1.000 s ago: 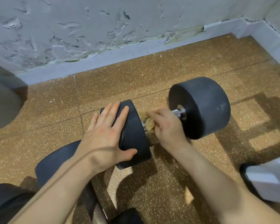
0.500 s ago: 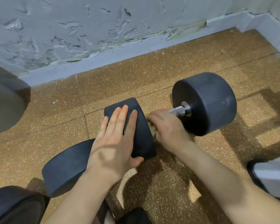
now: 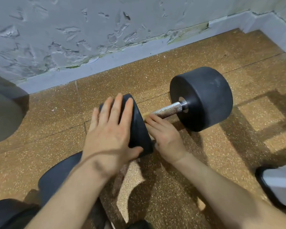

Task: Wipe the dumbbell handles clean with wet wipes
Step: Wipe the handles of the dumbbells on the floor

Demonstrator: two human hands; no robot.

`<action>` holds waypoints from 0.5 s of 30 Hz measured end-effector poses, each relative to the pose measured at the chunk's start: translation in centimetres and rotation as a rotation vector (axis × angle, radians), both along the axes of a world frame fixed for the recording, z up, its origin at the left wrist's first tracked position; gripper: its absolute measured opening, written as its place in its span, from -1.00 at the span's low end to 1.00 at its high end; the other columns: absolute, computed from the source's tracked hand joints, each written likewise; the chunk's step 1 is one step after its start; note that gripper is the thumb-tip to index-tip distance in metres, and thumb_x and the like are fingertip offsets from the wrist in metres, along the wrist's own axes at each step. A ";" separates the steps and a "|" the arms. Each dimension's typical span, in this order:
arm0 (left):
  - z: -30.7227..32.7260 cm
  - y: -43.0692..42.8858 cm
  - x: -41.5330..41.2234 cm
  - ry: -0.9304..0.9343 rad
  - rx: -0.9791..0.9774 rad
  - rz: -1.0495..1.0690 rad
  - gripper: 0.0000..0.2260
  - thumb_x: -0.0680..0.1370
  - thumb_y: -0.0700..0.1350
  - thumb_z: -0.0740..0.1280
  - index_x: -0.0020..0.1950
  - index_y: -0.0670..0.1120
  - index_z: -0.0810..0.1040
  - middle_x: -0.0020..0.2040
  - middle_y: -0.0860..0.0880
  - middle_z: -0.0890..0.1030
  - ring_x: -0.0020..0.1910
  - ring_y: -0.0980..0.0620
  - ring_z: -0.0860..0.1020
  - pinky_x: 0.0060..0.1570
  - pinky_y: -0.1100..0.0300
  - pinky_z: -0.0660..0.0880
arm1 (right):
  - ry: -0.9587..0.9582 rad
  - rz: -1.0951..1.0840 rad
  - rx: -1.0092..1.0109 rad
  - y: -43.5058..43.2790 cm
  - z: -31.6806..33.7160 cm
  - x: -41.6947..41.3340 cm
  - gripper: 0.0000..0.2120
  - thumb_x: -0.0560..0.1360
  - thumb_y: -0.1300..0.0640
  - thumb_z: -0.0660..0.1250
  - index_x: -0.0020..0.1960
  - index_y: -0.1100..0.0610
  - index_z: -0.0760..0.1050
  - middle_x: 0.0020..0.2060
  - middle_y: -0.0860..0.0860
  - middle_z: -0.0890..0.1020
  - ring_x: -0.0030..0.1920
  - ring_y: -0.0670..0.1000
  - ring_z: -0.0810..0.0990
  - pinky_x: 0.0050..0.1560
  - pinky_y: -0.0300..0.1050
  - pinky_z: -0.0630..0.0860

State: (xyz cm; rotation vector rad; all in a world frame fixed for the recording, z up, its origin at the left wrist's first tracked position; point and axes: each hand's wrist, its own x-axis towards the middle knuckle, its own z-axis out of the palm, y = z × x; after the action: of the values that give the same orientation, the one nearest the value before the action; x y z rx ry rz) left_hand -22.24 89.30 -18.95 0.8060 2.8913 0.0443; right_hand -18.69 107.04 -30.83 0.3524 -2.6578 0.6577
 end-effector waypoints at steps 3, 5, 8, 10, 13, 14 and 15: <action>-1.1 0.4 1.2 0.031 -0.069 0.025 0.22 0.30 0.43 0.38 0.54 -0.08 -0.39 0.57 -0.14 -0.30 0.55 -0.17 -0.27 0.50 -0.10 -0.18 | 0.144 0.003 0.072 2.5 -0.8 -1.6 -0.77 0.53 0.18 0.31 0.13 0.23 0.62 0.16 0.09 0.64 0.18 0.15 0.58 0.13 0.06 0.54; -1.5 0.3 0.3 0.037 -0.082 0.024 0.21 0.31 0.41 0.39 0.53 -0.08 -0.41 0.57 -0.14 -0.30 0.55 -0.17 -0.27 0.50 -0.08 -0.18 | 0.189 -0.200 -0.067 3.7 -0.6 -2.4 -0.77 0.54 0.15 0.29 0.08 0.25 0.63 0.03 0.11 0.67 0.06 0.08 0.55 0.15 -0.10 0.50; -1.3 0.0 -0.9 0.025 -0.077 0.019 0.19 0.34 0.41 0.37 0.51 -0.04 -0.44 0.56 -0.09 -0.33 0.55 -0.12 -0.29 0.53 -0.03 -0.20 | 0.189 -0.500 -0.194 2.3 -0.2 -2.9 -0.73 0.51 0.15 0.23 -0.05 0.28 0.65 -0.16 0.13 0.66 -0.10 0.13 0.50 -0.02 -0.14 0.49; -1.1 -0.1 -1.4 0.007 -0.058 0.011 0.19 0.32 0.41 0.38 0.53 -0.03 -0.42 0.57 -0.07 -0.30 0.55 -0.10 -0.27 0.53 -0.02 -0.17 | 0.123 -0.451 -0.191 -0.1 0.0 -3.4 -0.74 0.49 0.17 0.23 0.02 0.23 0.65 -0.13 0.11 0.66 -0.12 0.12 0.49 -0.11 -0.08 0.48; -0.9 -0.4 -2.3 -0.007 -0.050 -0.007 0.19 0.30 0.40 0.40 0.55 -0.03 -0.36 0.59 -0.08 -0.25 0.56 -0.09 -0.23 0.54 0.00 -0.14 | 0.007 -0.091 -0.124 -1.1 -0.1 -3.6 -0.64 0.38 0.40 0.32 0.16 0.24 0.58 0.10 0.09 0.64 -0.07 0.15 0.52 -0.05 0.01 0.53; -0.9 -0.4 -2.5 -0.014 -0.045 -0.011 0.19 0.30 0.41 0.40 0.55 -0.03 -0.35 0.59 -0.07 -0.24 0.56 -0.08 -0.23 0.54 0.01 -0.14 | -0.014 -0.017 -0.072 -0.1 0.0 -3.9 -0.58 0.34 0.45 0.36 0.17 0.23 0.58 0.13 0.08 0.64 -0.10 0.17 0.53 -0.11 0.04 0.56; -0.9 -0.5 -2.7 -0.021 -0.044 -0.017 0.19 0.30 0.41 0.40 0.55 -0.02 -0.35 0.59 -0.07 -0.25 0.56 -0.07 -0.24 0.54 0.02 -0.15 | -0.009 0.015 -0.025 1.0 0.1 -4.1 -0.57 0.33 0.45 0.39 0.17 0.21 0.58 0.13 0.06 0.64 -0.15 0.17 0.53 -0.19 0.05 0.56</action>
State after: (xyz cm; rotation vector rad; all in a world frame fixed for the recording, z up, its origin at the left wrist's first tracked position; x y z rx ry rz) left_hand -24.90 88.79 -19.82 0.8174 2.8545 -0.0121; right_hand -22.81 108.04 -30.68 0.3635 -2.6557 0.6980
